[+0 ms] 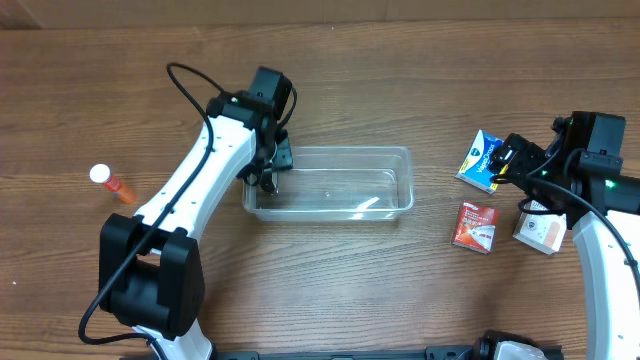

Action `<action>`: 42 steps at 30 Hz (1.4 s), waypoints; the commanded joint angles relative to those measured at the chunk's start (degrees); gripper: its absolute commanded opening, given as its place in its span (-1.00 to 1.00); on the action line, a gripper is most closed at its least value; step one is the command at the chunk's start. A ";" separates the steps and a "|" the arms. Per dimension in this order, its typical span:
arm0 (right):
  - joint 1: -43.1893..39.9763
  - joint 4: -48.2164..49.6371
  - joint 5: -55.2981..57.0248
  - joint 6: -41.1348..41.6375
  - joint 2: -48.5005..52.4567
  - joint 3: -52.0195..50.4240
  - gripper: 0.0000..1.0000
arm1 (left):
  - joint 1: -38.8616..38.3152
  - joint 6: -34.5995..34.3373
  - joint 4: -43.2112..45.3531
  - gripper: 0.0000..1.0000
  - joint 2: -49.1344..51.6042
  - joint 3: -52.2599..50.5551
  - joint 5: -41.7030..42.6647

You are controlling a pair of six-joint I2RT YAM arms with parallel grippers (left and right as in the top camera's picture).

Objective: Pack container
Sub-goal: 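Lower the dark bottle into the container's left end and release, then move the left gripper to the orange tube and grasp it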

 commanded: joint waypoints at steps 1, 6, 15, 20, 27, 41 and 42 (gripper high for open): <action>-0.13 0.26 -0.35 0.24 -0.15 1.62 1.00 | -0.33 2.67 -4.55 0.34 -3.23 10.73 -0.20; -0.13 0.31 -0.35 0.24 -0.13 1.62 1.00 | 3.96 2.38 -13.73 1.00 -9.53 21.03 -5.55; -0.13 0.33 -0.39 0.26 -0.13 1.62 1.00 | 37.97 6.43 -22.56 0.99 -17.66 20.31 -0.22; -0.13 0.28 -0.39 0.26 -0.13 1.62 1.00 | 44.41 8.37 -21.84 1.00 -11.41 15.76 1.55; -0.13 0.11 -0.37 0.24 -0.13 1.62 1.00 | 45.81 9.14 -18.67 1.00 0.07 13.14 1.46; -0.13 0.11 -0.37 0.24 -0.13 1.62 1.00 | 45.81 9.60 -14.34 0.13 11.58 13.14 1.29; -0.13 0.11 -0.37 0.24 -0.13 1.62 1.00 | 45.81 9.62 -14.36 0.03 11.58 13.14 1.09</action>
